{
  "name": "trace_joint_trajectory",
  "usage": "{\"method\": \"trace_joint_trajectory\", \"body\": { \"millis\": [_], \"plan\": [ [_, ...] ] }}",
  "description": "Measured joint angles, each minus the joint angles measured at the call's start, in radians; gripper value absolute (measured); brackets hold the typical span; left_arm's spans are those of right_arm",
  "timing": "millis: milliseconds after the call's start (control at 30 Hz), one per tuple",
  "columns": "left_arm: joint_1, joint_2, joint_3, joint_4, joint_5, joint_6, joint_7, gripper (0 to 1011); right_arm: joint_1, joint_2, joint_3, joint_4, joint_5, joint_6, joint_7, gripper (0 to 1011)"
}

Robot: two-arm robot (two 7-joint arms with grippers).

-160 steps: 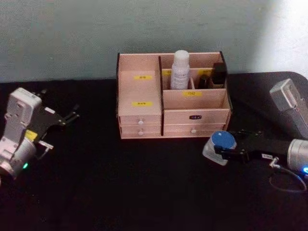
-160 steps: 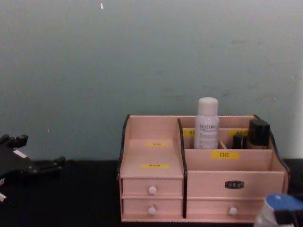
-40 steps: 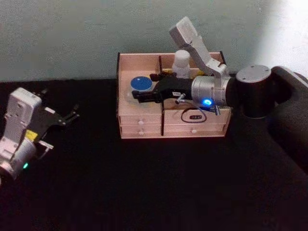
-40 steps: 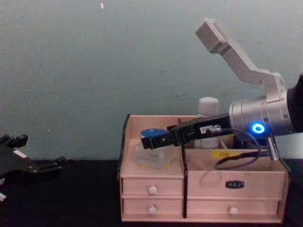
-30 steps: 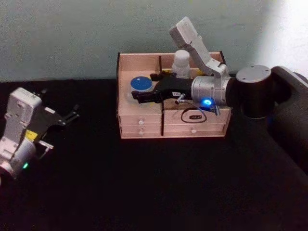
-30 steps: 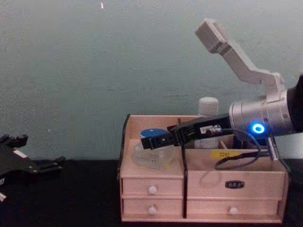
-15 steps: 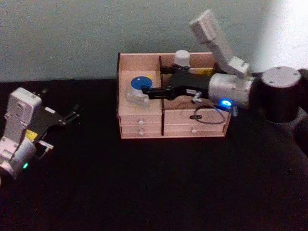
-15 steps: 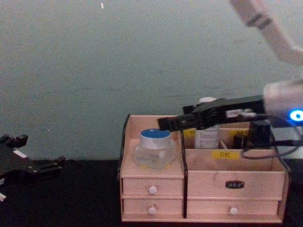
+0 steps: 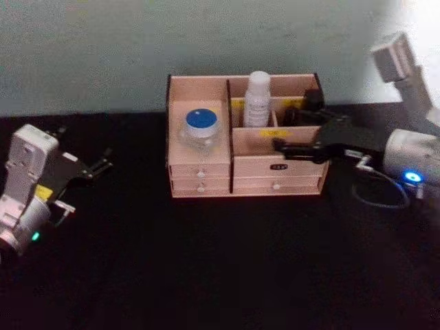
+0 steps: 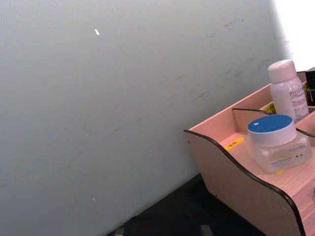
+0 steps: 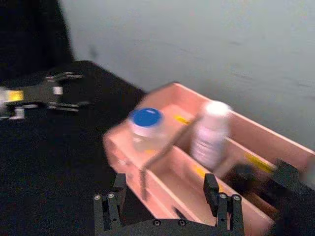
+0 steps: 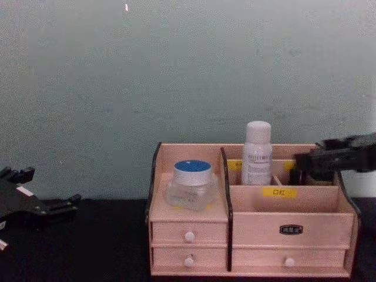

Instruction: Pick up the facial cleanser and watermelon frost from the table and place them into the tiered storage box.

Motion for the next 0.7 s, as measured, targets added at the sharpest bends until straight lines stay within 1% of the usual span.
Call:
{"method": "trace_joint_trajectory", "body": {
  "millis": [33,100,133,167,200,300,333,400,433,500,533,567,600,700],
  "plan": [
    [0.0,0.0,0.0,0.0,0.0,0.0,0.0,1001,-0.034,0.018,0.026,-0.024,0.009,-0.005,-0.038,1002],
    [0.0,0.0,0.0,0.0,0.0,0.0,0.0,1001,-0.07,0.034,0.055,-0.048,0.013,-0.014,-0.085,1003],
    [0.0,0.0,0.0,0.0,0.0,0.0,0.0,1001,-0.102,0.043,0.082,-0.068,0.011,-0.027,-0.131,1003],
    [0.0,0.0,0.0,0.0,0.0,0.0,0.0,1001,-0.121,0.045,0.096,-0.079,0.006,-0.036,-0.159,1003],
    [0.0,0.0,0.0,0.0,0.0,0.0,0.0,1001,-0.156,0.046,0.123,-0.097,-0.01,-0.054,-0.217,1002],
    [0.0,0.0,0.0,0.0,0.0,0.0,0.0,1001,-0.206,0.037,0.155,-0.117,-0.05,-0.082,-0.304,1002],
    [0.0,0.0,0.0,0.0,0.0,0.0,0.0,1001,-0.23,0.027,0.167,-0.124,-0.083,-0.102,-0.362,1002],
    [0.0,0.0,0.0,0.0,0.0,0.0,0.0,1001,-0.255,0.01,0.179,-0.126,-0.116,-0.125,-0.421,1002],
    [0.0,0.0,0.0,0.0,0.0,0.0,0.0,1001,-0.278,-0.012,0.188,-0.126,-0.153,-0.152,-0.484,1002],
    [0.0,0.0,0.0,0.0,0.0,0.0,0.0,1001,-0.299,-0.035,0.192,-0.122,-0.191,-0.179,-0.541,1002],
    [0.0,0.0,0.0,0.0,0.0,0.0,0.0,1001,-0.315,-0.058,0.194,-0.112,-0.224,-0.2,-0.59,1002],
    [0.0,0.0,0.0,0.0,0.0,0.0,0.0,1001,-0.32,-0.068,0.194,-0.107,-0.238,-0.208,-0.612,1002],
    [0.0,0.0,0.0,0.0,0.0,0.0,0.0,1001,-0.329,-0.087,0.194,-0.094,-0.259,-0.218,-0.644,1002],
    [0.0,0.0,0.0,0.0,0.0,0.0,0.0,1001,-0.335,-0.113,0.189,-0.07,-0.287,-0.225,-0.679,1002]
  ]
}}
